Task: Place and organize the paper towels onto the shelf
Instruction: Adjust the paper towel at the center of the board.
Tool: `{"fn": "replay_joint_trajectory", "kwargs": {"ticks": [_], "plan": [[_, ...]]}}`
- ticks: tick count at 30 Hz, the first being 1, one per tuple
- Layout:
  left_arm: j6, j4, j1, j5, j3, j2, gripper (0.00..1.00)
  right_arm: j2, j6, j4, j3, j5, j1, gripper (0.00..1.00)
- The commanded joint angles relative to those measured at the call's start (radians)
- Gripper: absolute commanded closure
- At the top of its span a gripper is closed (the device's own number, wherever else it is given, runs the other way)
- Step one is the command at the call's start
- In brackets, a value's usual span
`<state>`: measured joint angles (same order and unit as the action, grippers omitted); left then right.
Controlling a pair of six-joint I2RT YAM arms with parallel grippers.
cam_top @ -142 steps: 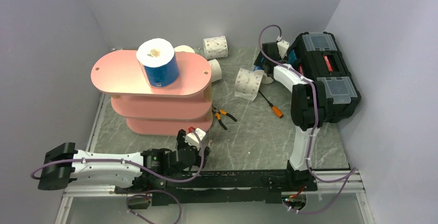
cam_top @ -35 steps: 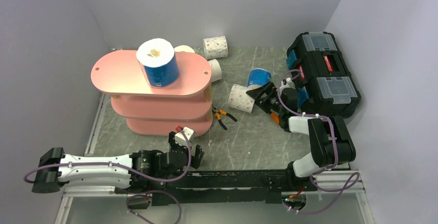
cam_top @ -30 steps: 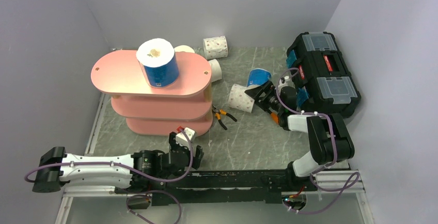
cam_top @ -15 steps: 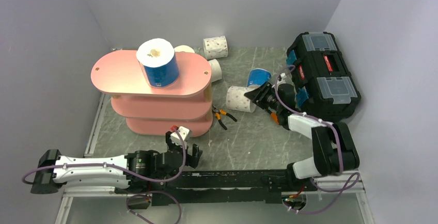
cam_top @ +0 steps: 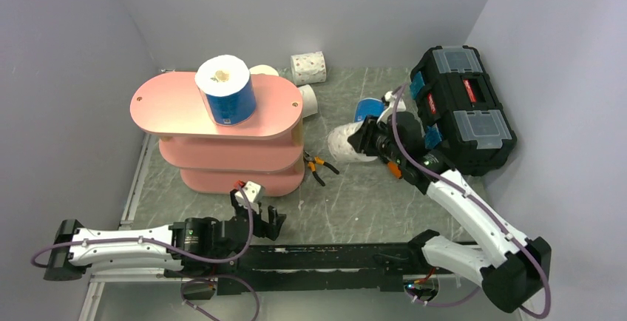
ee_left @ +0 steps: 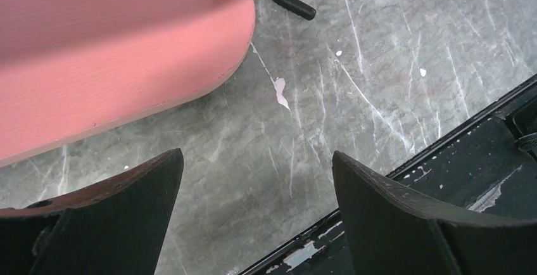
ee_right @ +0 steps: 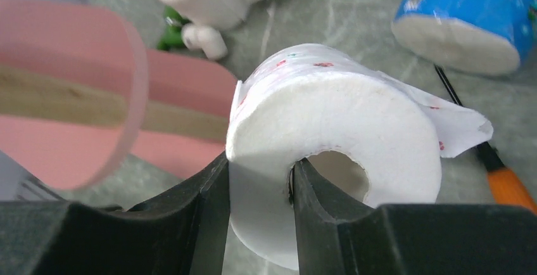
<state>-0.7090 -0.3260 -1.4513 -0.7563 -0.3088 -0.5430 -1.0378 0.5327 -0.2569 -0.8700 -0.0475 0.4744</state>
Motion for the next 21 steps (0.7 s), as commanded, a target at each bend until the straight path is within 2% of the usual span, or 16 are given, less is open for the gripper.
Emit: {"fn": "replay_joint_trajectory", "kwargs": {"ticks": [1,6,11,16,21], "plan": [[-0.024,0.001,-0.009,-0.020,0.022,0.049,0.06,0.055,-0.065,-0.313,-0.057,0.203,0.120,0.62],[-0.051,-0.028,-0.008,-0.033,0.028,0.081,0.06,0.032,-0.006,-0.528,-0.126,0.412,0.397,0.62],[-0.063,-0.023,-0.009,-0.051,0.045,0.096,0.06,-0.153,0.056,-0.718,-0.253,0.605,0.673,0.62],[-0.067,-0.024,-0.008,-0.059,0.043,0.094,0.07,-0.296,0.026,-0.692,-0.295,0.616,0.758,0.62],[-0.085,-0.051,-0.009,-0.055,0.043,0.103,0.07,-0.341,-0.020,-0.577,-0.269,0.557,0.762,0.61]]}}
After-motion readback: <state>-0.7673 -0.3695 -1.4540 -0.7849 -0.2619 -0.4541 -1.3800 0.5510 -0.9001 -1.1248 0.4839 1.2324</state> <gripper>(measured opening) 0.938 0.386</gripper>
